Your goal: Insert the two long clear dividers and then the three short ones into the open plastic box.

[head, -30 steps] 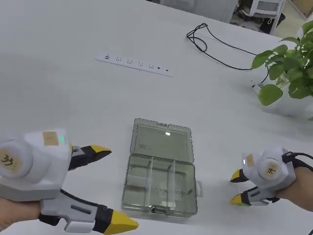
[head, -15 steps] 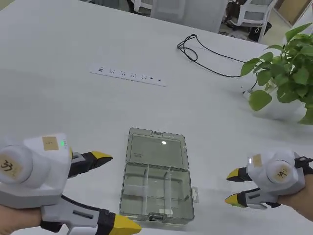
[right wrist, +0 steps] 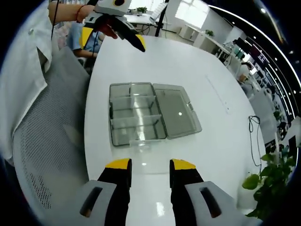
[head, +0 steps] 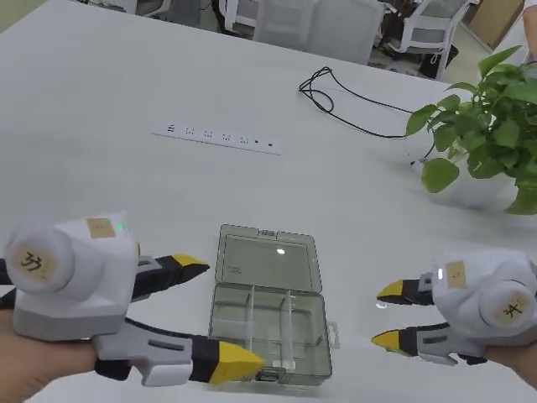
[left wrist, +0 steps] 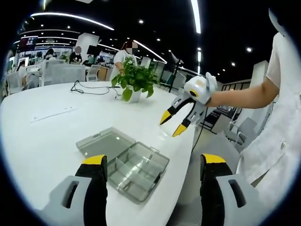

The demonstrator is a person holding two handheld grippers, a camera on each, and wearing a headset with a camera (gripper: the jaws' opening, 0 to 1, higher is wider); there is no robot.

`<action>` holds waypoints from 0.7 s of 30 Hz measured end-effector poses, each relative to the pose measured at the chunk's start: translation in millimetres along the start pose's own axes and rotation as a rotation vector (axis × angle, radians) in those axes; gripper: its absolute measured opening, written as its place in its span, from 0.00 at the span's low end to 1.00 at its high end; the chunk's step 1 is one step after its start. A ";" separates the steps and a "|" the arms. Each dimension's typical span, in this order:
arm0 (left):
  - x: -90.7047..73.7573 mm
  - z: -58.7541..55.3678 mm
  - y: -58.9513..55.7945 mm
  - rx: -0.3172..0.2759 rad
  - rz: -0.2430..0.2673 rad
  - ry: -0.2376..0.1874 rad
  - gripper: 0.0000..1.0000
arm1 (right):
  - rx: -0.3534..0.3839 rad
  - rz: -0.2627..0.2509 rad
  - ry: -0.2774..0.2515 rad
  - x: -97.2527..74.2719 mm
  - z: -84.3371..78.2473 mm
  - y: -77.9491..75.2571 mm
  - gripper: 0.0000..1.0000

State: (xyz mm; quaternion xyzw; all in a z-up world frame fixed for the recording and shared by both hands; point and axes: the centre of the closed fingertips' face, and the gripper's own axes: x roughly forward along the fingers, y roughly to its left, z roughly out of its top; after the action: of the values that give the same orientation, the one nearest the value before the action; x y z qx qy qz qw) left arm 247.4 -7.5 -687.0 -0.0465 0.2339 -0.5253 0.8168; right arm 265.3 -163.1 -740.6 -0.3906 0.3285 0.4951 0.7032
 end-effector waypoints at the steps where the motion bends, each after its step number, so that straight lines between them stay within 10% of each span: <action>1: 0.7 1.7 -0.7 -0.009 -0.001 -0.005 0.80 | -0.005 -0.002 -0.005 -1.4 4.8 2.0 0.33; 21: 25.5 20.6 -22.6 -0.314 -0.056 -0.056 0.42 | -0.056 -0.038 -0.117 -20.6 77.7 27.3 0.33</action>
State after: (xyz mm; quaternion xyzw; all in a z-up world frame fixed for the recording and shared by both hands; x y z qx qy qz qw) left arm 245.9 -43.5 -670.0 -0.1949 0.2888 -0.5032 0.7908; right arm 239.1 -98.6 -692.0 -0.3866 0.2653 0.5126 0.7193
